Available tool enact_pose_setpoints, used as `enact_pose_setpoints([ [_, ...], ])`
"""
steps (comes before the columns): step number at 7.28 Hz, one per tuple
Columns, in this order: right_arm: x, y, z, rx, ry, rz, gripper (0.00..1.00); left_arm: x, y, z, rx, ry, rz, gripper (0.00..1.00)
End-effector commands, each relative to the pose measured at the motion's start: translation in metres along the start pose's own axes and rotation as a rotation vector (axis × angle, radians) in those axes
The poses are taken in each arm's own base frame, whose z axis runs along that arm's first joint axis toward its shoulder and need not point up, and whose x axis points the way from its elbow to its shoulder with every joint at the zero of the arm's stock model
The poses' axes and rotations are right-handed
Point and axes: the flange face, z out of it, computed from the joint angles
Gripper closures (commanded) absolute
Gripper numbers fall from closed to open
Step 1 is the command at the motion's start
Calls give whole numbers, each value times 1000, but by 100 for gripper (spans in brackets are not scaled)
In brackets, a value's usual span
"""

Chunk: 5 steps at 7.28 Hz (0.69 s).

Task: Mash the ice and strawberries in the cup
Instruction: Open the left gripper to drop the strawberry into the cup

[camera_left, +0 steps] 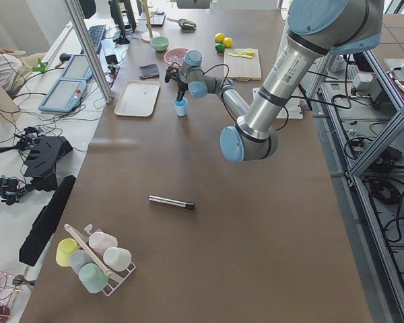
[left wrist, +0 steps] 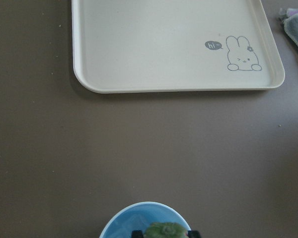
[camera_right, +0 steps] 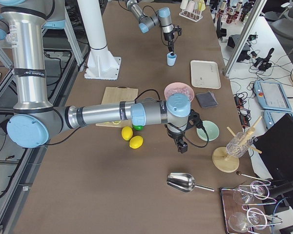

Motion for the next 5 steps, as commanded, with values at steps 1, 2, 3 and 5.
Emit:
enact_pose_setpoints([
  [1, 1, 1, 1, -2, 1, 3, 1, 1, 0, -2, 7, 1, -15, 3],
  [2, 0, 4, 1, -3, -2, 6, 1, 3, -4, -11, 20, 10, -26, 3],
  [3, -1, -1, -1, 3, 1, 4, 1, -19, -4, -29, 26, 7, -103, 3],
  [5, -2, -2, -2, 5, 2, 4, 1, -132, -34, -58, -70, -53, -224, 7],
])
